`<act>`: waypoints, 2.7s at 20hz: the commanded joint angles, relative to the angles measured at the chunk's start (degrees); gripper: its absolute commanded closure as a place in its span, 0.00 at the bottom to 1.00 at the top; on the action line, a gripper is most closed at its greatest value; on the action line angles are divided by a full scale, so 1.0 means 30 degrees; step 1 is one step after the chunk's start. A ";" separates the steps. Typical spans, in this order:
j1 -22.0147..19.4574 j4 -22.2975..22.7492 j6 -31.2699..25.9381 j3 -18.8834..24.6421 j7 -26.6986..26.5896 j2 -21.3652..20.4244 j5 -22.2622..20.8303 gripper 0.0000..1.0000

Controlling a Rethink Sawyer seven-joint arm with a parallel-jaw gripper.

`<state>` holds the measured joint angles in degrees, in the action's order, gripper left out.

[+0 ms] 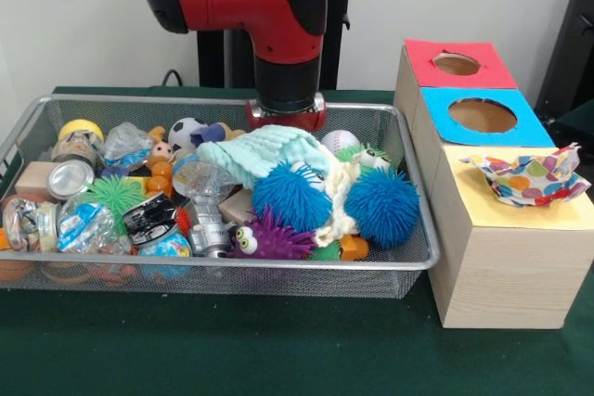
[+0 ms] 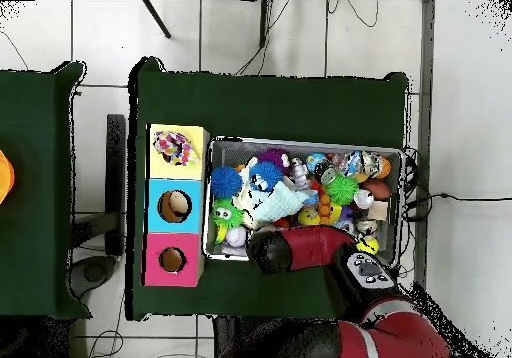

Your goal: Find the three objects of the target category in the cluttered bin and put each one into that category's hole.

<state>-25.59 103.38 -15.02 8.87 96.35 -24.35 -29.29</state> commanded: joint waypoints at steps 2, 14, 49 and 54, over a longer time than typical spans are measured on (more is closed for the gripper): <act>-0.0760 -0.5014 -0.3197 0.1753 0.0048 -0.0278 0.1558 1.00; 0.0152 -1.0591 -0.6842 0.3077 -0.1221 0.1672 0.2036 1.00; -0.2453 -1.5329 -1.2615 0.6461 -0.8074 0.1940 -0.1510 1.00; -0.3021 -1.4816 -1.2591 0.6635 -0.8580 0.1443 -0.2158 1.00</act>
<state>-30.77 70.86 -61.12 23.67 88.82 -15.13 -31.29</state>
